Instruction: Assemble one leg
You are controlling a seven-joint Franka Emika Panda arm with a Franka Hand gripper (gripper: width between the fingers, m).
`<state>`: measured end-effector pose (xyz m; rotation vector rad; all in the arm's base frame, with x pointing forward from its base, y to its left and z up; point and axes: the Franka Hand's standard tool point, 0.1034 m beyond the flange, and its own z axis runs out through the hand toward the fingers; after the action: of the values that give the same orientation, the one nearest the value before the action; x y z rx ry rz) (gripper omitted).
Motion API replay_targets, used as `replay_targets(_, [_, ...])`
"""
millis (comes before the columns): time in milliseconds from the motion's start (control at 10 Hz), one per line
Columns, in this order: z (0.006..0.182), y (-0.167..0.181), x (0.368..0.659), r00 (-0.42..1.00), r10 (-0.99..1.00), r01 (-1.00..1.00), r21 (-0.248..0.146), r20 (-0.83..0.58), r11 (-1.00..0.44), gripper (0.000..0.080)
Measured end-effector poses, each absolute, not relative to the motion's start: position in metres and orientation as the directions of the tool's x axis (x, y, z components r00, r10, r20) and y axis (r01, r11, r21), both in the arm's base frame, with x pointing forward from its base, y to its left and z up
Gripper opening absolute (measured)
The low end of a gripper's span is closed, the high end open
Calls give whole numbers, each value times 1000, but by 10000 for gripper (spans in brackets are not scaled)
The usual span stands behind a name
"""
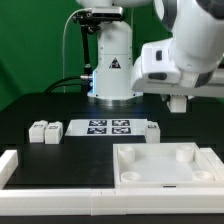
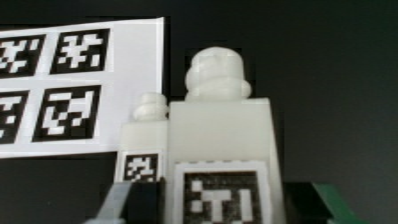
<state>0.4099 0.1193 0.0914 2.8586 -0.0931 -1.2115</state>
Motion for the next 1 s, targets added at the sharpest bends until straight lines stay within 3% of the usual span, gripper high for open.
replay_targets(100, [89,120,410,699,-69,-42,55,-712,-998,290])
replay_targets(500, [89,126,421,904,-55,-56,11,-423,-998,290])
replay_targets(1000, [105,89,469,999,-28,-29,-26,-15,-999,290])
